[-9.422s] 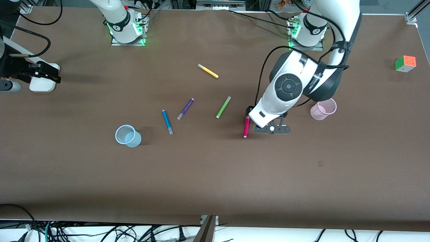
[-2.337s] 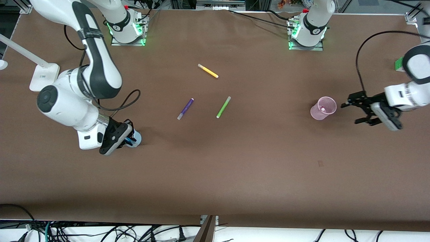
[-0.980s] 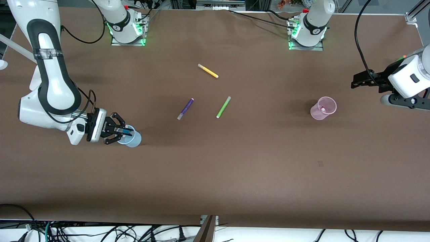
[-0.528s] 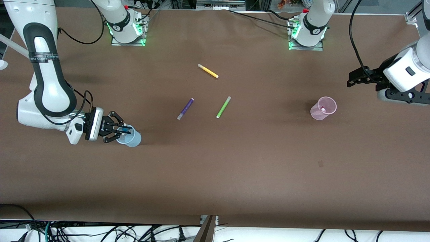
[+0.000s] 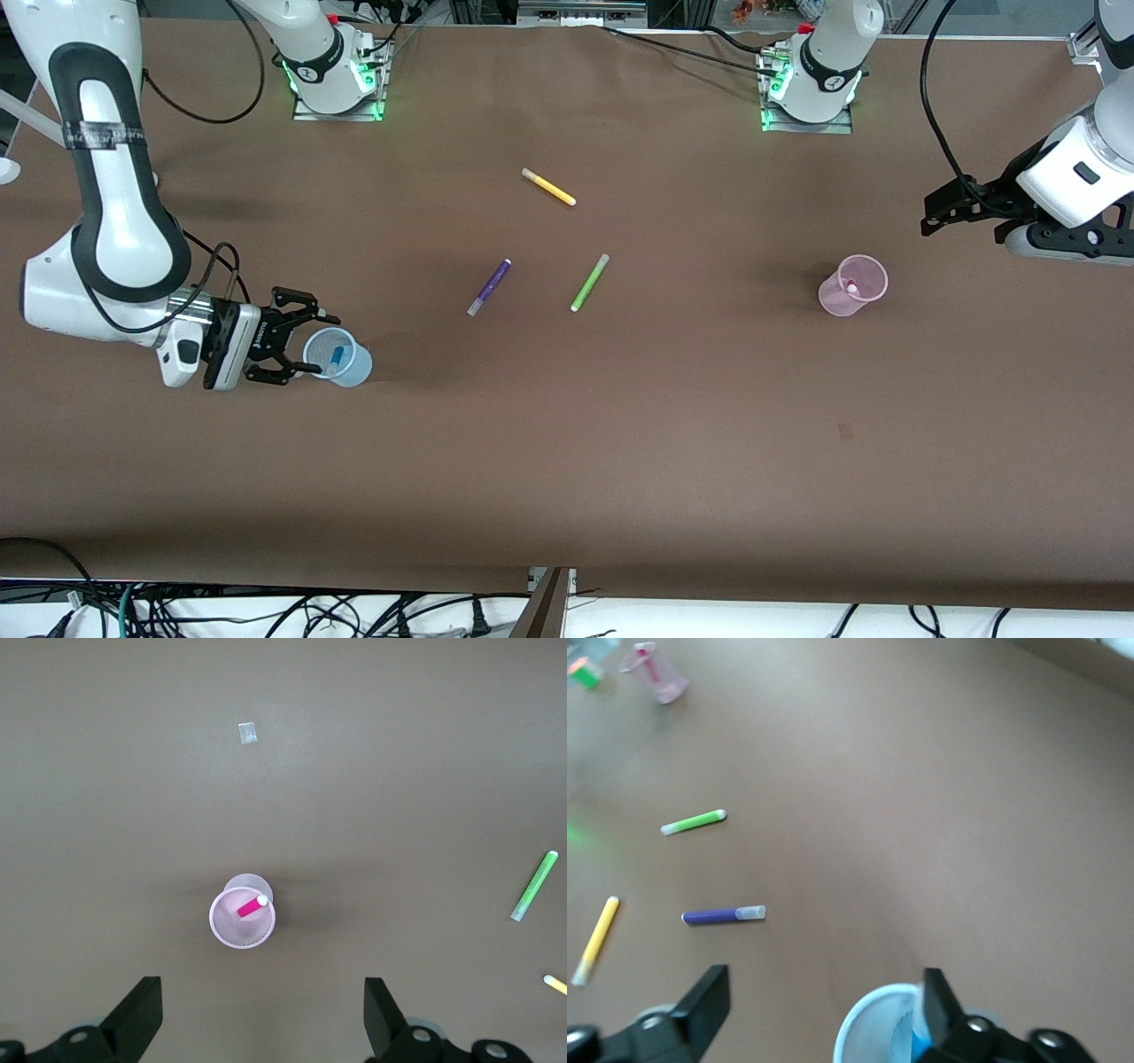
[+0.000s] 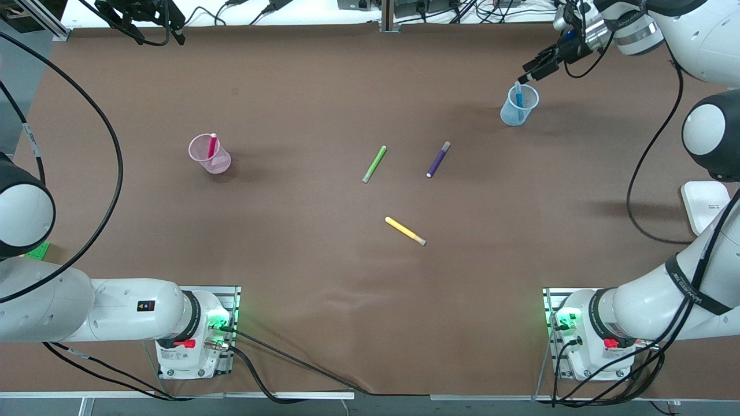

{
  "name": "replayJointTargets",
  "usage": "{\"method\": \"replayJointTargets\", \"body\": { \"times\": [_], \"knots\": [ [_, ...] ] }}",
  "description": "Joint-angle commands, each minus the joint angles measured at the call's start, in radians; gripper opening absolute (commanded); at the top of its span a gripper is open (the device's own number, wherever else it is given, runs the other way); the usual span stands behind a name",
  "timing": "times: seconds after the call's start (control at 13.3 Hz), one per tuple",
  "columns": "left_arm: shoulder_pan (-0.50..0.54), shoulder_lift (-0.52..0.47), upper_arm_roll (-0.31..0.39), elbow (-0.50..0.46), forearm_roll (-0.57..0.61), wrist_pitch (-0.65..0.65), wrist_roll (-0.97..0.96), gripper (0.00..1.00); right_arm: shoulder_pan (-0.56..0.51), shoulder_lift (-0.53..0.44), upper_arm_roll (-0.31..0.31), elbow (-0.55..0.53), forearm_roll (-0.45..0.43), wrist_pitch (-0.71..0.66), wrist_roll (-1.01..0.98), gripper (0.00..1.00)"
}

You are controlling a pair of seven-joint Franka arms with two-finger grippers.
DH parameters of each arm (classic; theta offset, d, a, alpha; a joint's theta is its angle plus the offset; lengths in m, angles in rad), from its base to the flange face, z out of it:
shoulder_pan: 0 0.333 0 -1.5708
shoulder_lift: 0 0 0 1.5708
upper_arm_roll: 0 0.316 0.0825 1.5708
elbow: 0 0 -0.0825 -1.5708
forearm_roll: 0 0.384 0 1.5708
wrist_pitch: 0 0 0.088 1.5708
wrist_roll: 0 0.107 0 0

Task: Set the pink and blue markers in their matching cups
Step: 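Open the right gripper to drop the blue marker into the cup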

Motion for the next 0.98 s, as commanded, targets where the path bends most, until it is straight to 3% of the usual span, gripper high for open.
{"method": "replayJointTargets", "body": {
  "times": [0.0, 0.3, 0.6, 0.9],
  "knots": [
    [0.000, 0.017, -0.010, 0.032, 0.023, -0.004, -0.005, 1.00, 0.048, -0.019, 0.006, 0.074, -0.178, -0.016, 0.377, 1.00],
    [0.003, 0.024, -0.004, 0.035, 0.023, -0.004, 0.006, 1.00, 0.088, -0.007, 0.006, 0.238, -0.412, -0.171, 0.924, 1.00],
    [0.003, 0.029, -0.004, 0.040, 0.023, -0.002, 0.006, 1.00, 0.092, -0.010, 0.006, 0.365, -0.593, -0.374, 1.171, 1.00],
    [0.015, 0.078, -0.003, 0.141, 0.023, -0.039, 0.005, 1.00, 0.094, -0.027, 0.007, 0.483, -0.705, -0.592, 1.385, 1.00]
  ]
}}
